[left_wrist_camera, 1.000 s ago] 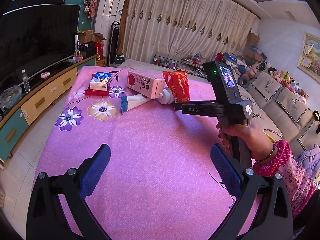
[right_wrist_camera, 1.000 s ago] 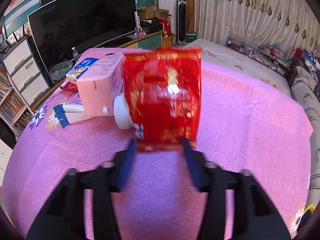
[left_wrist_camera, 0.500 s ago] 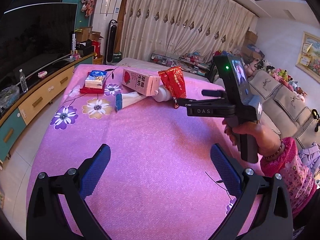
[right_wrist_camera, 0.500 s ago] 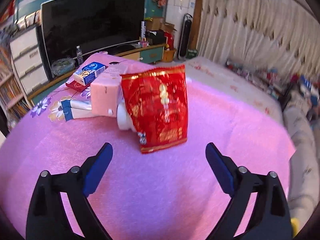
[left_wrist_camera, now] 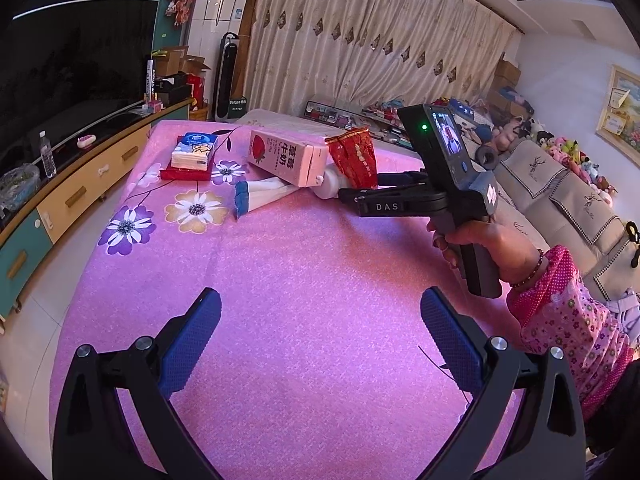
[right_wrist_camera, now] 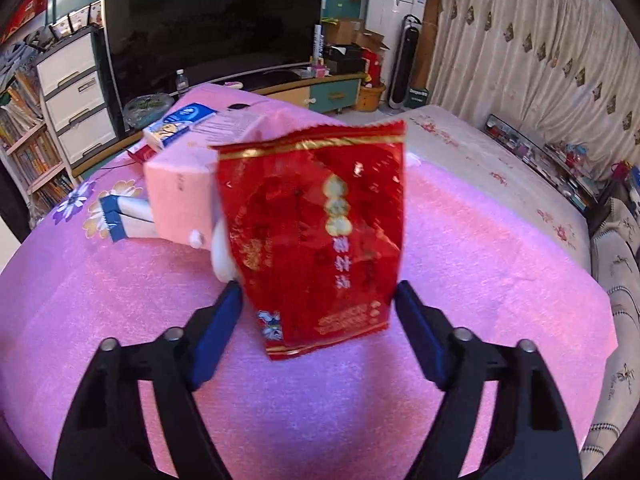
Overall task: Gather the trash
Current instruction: 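Grasp the red snack bag by its bottom edge with the right tool, then carry the red snack bag over the yellow bin and open the right tool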
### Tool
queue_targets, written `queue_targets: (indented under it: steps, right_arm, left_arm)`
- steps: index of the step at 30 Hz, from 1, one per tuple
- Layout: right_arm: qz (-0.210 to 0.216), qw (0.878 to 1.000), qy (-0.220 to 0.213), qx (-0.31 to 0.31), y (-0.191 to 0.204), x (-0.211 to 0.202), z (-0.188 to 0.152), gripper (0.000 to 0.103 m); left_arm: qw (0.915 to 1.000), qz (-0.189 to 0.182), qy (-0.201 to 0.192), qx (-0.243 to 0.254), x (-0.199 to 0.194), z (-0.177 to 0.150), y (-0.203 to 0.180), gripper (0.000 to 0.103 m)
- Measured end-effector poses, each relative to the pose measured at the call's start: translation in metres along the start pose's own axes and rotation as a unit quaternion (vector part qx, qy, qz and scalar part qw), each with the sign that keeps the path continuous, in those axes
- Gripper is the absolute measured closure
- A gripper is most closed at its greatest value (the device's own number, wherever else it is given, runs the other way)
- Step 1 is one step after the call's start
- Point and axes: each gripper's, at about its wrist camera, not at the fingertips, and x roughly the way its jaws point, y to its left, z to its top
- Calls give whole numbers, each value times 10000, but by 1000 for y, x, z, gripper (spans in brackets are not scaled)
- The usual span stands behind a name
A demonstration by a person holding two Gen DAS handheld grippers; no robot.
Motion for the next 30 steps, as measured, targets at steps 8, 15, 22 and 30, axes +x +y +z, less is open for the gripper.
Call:
queue_targets:
  steps: [8, 15, 22, 30]
  right_arm:
    - [198, 9986, 69, 476, -12, -15, -18, 75]
    - [269, 9967, -93, 763, -20, -64, -45, 77]
    - [63, 9893, -313, 1420, -45, -133, -108, 77]
    - [-1114, 9588, -252, 2603, -127, -205, -221, 72]
  left_arm:
    - [10000, -64, 47, 41, 1, -2, -9, 5]
    - [9998, -164, 31, 135, 1, -4, -18, 5]
    - [9992, -285, 10, 290, -2, -6, -34, 5]
    - [9987, -325, 23, 385, -1, -7, -46, 5]
